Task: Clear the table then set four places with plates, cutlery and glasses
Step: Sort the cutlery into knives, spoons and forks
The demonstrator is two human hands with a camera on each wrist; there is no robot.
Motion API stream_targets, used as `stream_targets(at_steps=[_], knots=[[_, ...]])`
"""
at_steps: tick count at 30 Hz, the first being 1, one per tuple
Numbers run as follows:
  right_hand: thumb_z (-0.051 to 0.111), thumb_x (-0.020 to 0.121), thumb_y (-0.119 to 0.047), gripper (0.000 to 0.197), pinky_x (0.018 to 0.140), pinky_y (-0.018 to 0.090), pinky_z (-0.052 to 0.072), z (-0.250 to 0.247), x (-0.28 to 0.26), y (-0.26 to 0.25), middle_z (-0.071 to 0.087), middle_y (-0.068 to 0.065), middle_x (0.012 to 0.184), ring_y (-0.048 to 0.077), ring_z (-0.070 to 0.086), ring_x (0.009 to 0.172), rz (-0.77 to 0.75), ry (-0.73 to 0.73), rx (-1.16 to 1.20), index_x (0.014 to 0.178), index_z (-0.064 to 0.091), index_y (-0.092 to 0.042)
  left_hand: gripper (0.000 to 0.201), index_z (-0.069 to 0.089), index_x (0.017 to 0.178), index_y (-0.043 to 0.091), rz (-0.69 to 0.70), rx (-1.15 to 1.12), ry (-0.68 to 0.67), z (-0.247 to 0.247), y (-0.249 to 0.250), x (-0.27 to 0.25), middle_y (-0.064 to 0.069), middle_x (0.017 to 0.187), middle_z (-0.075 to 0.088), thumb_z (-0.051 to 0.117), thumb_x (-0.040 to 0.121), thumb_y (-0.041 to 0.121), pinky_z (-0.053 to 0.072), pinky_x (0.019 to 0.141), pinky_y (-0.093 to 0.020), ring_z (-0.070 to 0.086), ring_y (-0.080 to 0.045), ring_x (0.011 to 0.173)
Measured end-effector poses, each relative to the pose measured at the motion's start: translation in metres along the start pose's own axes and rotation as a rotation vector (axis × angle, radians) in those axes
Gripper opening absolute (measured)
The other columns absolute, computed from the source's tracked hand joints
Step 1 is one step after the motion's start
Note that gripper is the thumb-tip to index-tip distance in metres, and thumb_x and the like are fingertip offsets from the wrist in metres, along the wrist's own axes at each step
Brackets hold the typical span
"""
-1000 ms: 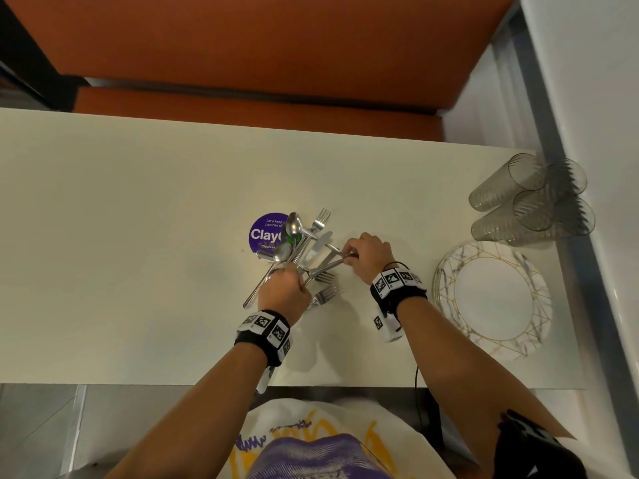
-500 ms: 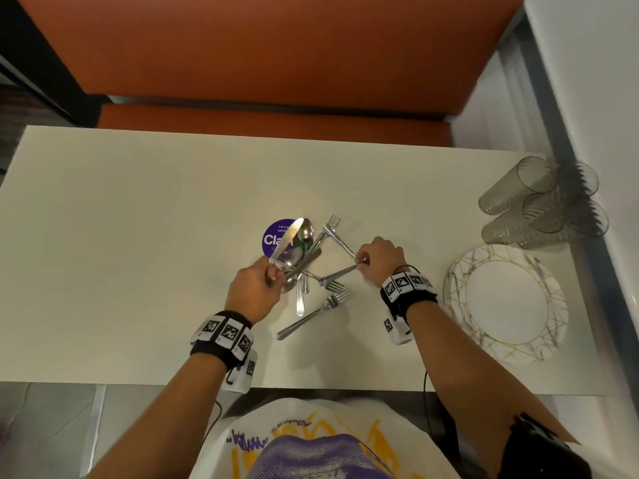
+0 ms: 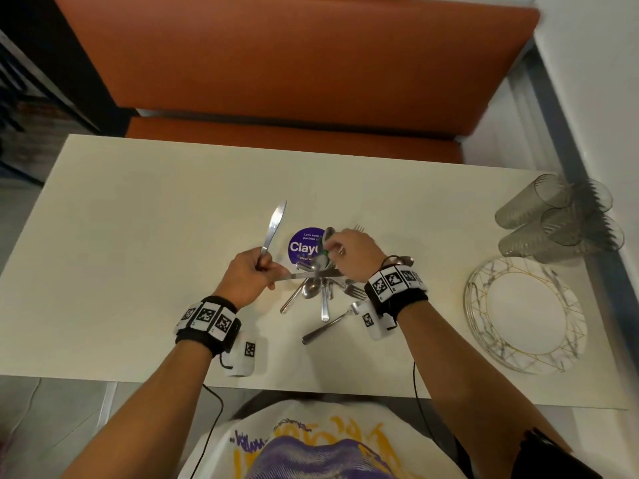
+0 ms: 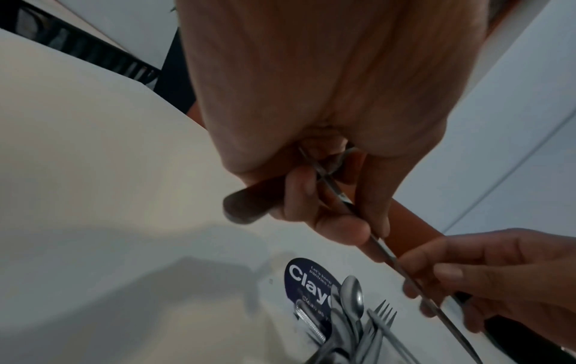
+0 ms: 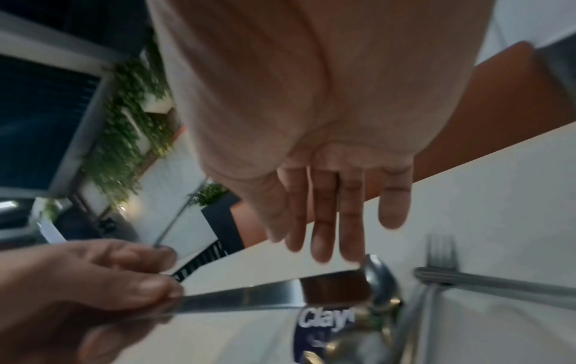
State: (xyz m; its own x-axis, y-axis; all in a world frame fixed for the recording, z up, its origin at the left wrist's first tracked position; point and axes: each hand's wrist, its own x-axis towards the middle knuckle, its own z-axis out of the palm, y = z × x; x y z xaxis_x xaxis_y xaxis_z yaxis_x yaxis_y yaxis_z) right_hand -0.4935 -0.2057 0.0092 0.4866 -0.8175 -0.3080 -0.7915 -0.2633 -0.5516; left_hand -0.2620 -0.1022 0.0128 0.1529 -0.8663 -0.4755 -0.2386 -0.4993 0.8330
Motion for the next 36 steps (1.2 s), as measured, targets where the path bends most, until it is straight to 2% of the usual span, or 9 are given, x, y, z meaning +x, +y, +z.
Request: stream_targets(at_steps=[5,11,17,22,25,28,31,34,36], knots=[[0.067,0.094,-0.034,0.019,0.067,0.013,0.041,0.003,-0.004,-0.034,0.067,-0.006,0.098,0.001,0.061,0.082,-0.072,-0.246,0.113,0.110,0.073,-0.026,0.045,0.035,0.076,0.019,-0.001,-0.121,0.025,-0.012,0.011,0.000,-0.012,0.081,0.078,0.075,0.092,0.009,0.037,0.044,-0.021,0.050,-0.018,0.049],[0.069,0.092,-0.028,0.014,0.064,0.018,0.045,0.013,-0.010,-0.033,0.068,-0.002,0.084,0.009,0.060,0.072,0.000,-0.034,0.250,0.102,0.076,-0.020,0.038,0.038,0.081,0.022,-0.054,-0.330,0.095,-0.041,0.009,0.006,-0.025,0.091,0.075,0.073,0.096,0.019,0.035,0.037,-0.027,0.038,-0.021,0.042],[0.070,0.091,-0.031,0.015,0.073,0.033,0.056,0.024,-0.015,-0.039,0.069,0.002,0.082,0.018,0.066,0.078,0.009,0.010,0.254,0.099,0.073,-0.019,0.040,0.036,0.080,0.021,-0.017,-0.342,0.165,-0.047,0.009,0.013,-0.019,0.090,0.078,0.073,0.095,0.016,0.037,0.039,-0.027,0.038,-0.023,0.048],[0.062,0.096,-0.028,0.019,0.059,0.019,0.048,0.034,-0.009,-0.049,0.060,0.001,0.093,0.012,0.064,0.068,-0.012,0.080,0.137,0.113,0.059,-0.033,0.038,0.037,0.082,0.021,-0.021,-0.334,0.168,-0.044,0.015,0.020,-0.018,0.091,0.079,0.072,0.096,0.018,0.037,0.041,-0.028,0.035,-0.022,0.045],[0.051,0.101,-0.025,0.015,0.060,0.025,0.054,0.036,-0.006,-0.053,0.063,0.009,0.096,0.020,0.066,0.072,0.005,0.124,0.168,0.112,0.060,-0.029,0.031,0.051,0.087,0.014,-0.042,-0.372,0.154,-0.041,0.021,0.025,-0.013,0.092,0.079,0.064,0.101,0.038,0.036,0.040,-0.026,0.040,-0.020,0.041],[0.054,0.101,-0.020,0.015,0.072,0.023,0.057,0.031,-0.006,-0.054,0.071,0.003,0.087,0.016,0.069,0.081,0.083,0.309,0.393,0.102,0.069,-0.019,0.051,0.058,0.088,0.012,-0.120,-0.475,0.116,-0.032,0.022,0.033,-0.013,0.088,0.077,0.046,0.104,0.058,0.033,0.041,-0.025,0.051,-0.022,0.045],[0.064,0.096,-0.023,0.013,0.074,0.015,0.050,0.030,-0.005,-0.058,0.071,-0.002,0.096,0.011,0.065,0.091,0.184,0.420,0.513,0.100,0.076,-0.020,0.043,0.047,0.086,0.013,-0.173,-0.551,0.070,-0.011,0.017,0.035,-0.017,0.084,0.074,0.032,0.110,0.045,0.031,0.041,-0.026,0.060,-0.030,0.059],[0.070,0.092,-0.022,0.012,0.079,0.027,0.058,0.036,-0.004,-0.072,0.074,0.001,0.094,0.017,0.070,0.089,0.242,0.378,0.683,0.098,0.079,-0.019,0.030,0.051,0.090,0.010,-0.151,-0.385,-0.023,0.015,0.015,0.026,-0.019,0.081,0.075,0.031,0.103,0.028,0.033,0.040,-0.030,0.053,-0.031,0.057],[0.072,0.090,-0.018,0.009,0.079,0.030,0.060,0.042,-0.004,-0.078,0.074,0.005,0.093,0.018,0.071,0.085,0.260,0.364,0.695,0.097,0.077,-0.016,0.035,0.059,0.094,0.003,-0.138,-0.307,-0.063,0.029,0.013,0.019,-0.020,0.083,0.076,0.035,0.100,0.027,0.049,0.048,-0.040,0.062,-0.036,0.059]])
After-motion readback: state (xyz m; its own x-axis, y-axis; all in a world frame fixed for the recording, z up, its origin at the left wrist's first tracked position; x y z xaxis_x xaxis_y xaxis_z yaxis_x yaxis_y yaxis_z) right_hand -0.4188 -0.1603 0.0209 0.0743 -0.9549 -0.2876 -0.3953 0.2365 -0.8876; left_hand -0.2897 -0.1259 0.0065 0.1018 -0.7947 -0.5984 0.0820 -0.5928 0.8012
